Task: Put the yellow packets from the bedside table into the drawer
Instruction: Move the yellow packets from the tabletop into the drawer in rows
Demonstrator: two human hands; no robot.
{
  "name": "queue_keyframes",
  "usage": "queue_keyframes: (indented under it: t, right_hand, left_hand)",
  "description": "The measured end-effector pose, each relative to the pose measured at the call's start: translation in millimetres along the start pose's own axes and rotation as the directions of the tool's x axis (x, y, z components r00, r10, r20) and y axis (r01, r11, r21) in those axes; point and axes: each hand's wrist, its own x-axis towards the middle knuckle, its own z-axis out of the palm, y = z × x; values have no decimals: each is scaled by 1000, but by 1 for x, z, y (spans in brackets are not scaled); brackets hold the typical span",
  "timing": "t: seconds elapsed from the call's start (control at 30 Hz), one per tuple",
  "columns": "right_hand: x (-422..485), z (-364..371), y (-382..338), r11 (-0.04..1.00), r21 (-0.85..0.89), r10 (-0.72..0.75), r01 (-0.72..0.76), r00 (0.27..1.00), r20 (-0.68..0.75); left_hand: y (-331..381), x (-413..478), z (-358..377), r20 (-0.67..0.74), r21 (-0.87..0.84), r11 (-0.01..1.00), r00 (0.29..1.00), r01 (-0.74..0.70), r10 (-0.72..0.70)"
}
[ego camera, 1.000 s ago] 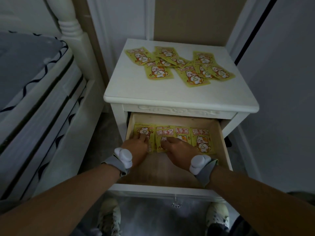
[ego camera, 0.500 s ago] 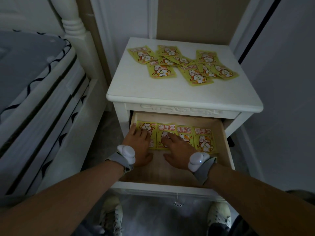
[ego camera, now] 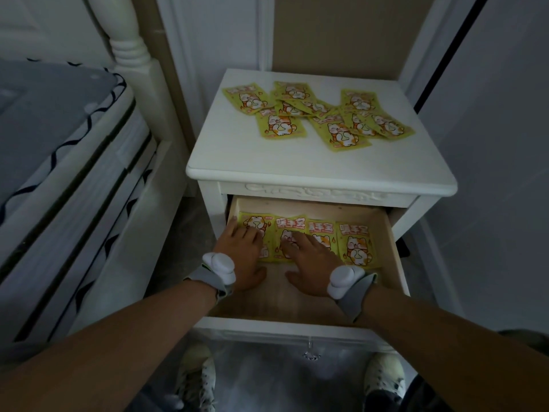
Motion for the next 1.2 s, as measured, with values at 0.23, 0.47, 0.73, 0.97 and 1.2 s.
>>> queue_keyframes:
  t: [0.23,0.47,0.73,0.97,1.2]
  right_hand:
    - [-9,-24,5,1000,-6,-20,20,997,-78]
    - [-28,-75,9,984,-33,-169,173,873,-458]
    - [-10,-133,31,989,-27,-120,143,699,-705]
    - [19,-138,51,996,88,85,-34,732,-676]
    - [26,-132,51,973,81,217,-218,721,-659]
  left_hand:
    - [-1,-2,-18,-32,-70,997,998,43,-46]
    - [-2,6,-63,-181,-181,983,983,-15,-19]
    - [-3,42,-137,-585,-344,926,807,-153,-84]
    - [-31,87,-133,-432,-436,899,870,30,-239]
    - [-39,100,-120,-202,-417,903,958,102,-202]
